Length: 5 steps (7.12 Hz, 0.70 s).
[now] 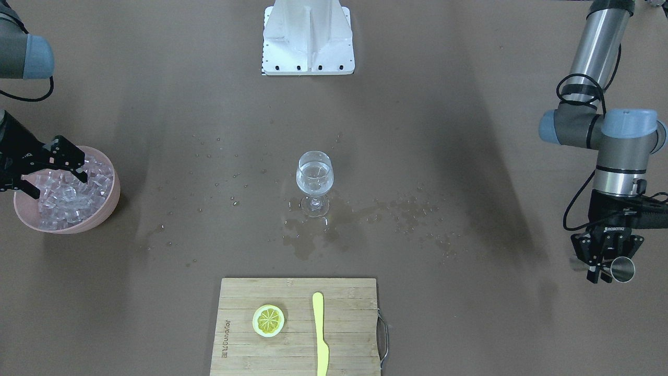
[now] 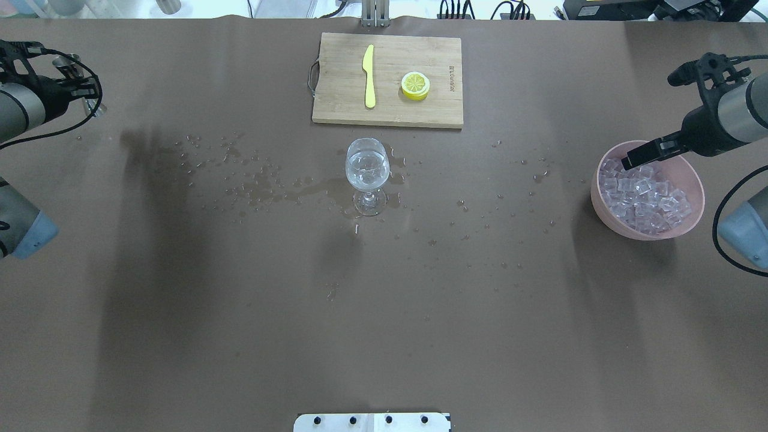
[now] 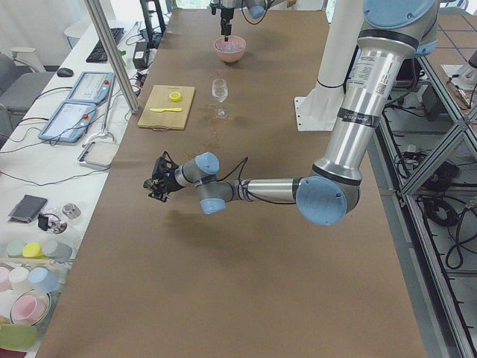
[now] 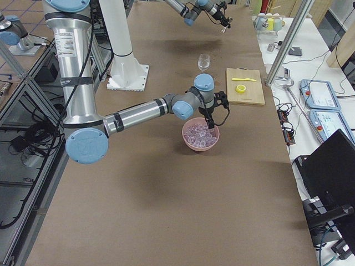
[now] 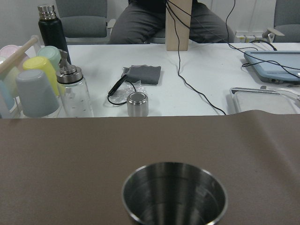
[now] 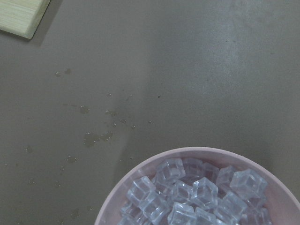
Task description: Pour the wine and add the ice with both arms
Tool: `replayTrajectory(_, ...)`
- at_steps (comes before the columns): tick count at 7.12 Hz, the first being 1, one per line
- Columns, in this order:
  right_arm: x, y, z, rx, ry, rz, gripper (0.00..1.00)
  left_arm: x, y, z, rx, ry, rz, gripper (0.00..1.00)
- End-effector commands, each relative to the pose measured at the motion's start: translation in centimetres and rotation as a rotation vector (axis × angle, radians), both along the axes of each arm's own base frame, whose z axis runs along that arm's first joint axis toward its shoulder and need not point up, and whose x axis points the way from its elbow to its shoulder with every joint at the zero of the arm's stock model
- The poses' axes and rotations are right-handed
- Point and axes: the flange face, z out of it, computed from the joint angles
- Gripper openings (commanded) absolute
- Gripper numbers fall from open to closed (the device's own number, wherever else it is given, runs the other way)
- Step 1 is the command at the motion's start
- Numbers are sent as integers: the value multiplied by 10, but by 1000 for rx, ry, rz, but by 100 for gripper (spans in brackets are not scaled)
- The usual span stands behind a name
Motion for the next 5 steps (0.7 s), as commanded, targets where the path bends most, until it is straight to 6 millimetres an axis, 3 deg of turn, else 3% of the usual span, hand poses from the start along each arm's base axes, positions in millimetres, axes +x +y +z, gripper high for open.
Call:
replayTrajectory(1, 3, -1, -2, 6, 5, -1, 100, 2, -1, 14, -2, -35, -42, 0)
replayTrajectory(5, 6, -2, -10, 18, -5, -4, 100, 27, 21, 27, 65, -32, -54, 0)
